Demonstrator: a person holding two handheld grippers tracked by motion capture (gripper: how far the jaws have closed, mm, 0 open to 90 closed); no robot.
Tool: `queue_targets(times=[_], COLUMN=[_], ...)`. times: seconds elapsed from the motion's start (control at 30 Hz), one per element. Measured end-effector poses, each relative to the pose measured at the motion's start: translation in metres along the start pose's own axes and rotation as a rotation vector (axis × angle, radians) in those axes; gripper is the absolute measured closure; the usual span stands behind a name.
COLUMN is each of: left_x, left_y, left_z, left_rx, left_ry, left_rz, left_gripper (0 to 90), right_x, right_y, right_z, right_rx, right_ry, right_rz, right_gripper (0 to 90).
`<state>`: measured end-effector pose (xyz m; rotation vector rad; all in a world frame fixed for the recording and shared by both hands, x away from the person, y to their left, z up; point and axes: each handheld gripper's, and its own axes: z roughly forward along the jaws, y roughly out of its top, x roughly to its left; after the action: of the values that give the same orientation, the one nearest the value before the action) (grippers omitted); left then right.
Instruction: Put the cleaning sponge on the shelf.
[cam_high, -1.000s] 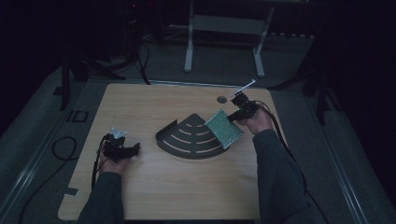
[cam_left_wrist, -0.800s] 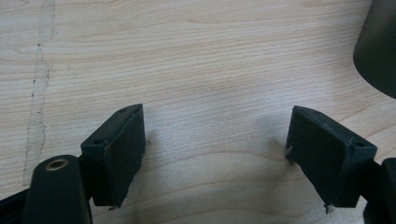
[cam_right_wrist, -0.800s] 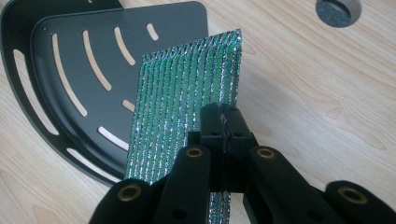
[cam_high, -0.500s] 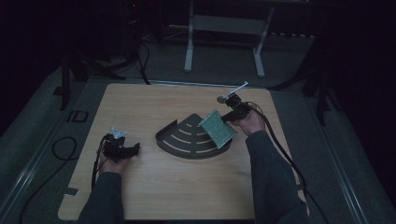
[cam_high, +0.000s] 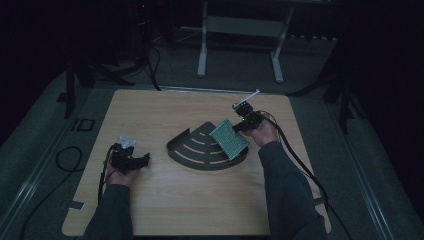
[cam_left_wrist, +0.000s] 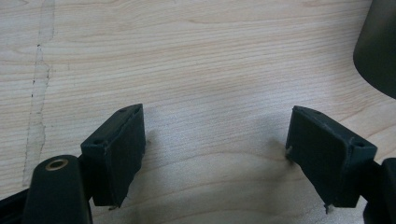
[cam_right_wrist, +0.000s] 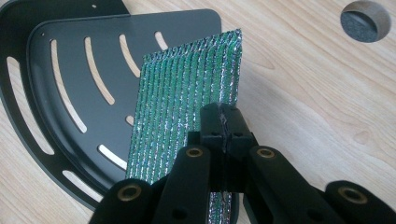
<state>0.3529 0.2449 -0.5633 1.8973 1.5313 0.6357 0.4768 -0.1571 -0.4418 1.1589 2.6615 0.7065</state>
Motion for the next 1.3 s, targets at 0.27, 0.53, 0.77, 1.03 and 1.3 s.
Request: queue_targets(times=[0.27,0.53,0.77,1.03,1.3], left_x=[0.000,0.000,0.000,0.000,0.000], left_y=[0.000,0.000,0.000,0.000,0.000], left_z=[0.000,0.000,0.000,0.000,0.000], left_rx=[0.000,0.000,0.000,0.000,0.000], left_ry=[0.000,-0.001,0.000,-0.001,0.000], left_rz=[0.001,0.001,0.001,0.001,0.001], left_gripper=[20.2,20.3,20.3,20.2,20.3], right_x=[0.002,0.005,0.006,0.008,0.008], right_y=[0.000,-0.002,-0.005,-0.006,-0.006], right_z=[0.005,0.010,0.016,0.022,0.029], right_rx=[0.003,0.007,0.011,0.023,0.060], right_ry=[0.002,-0.008,-0.012,-0.017,-0.036], right_rz=[-0.005,-0.018,-0.017,-0.026,-0.042], right_gripper=[89.5,89.5,89.4,89.3,89.2])
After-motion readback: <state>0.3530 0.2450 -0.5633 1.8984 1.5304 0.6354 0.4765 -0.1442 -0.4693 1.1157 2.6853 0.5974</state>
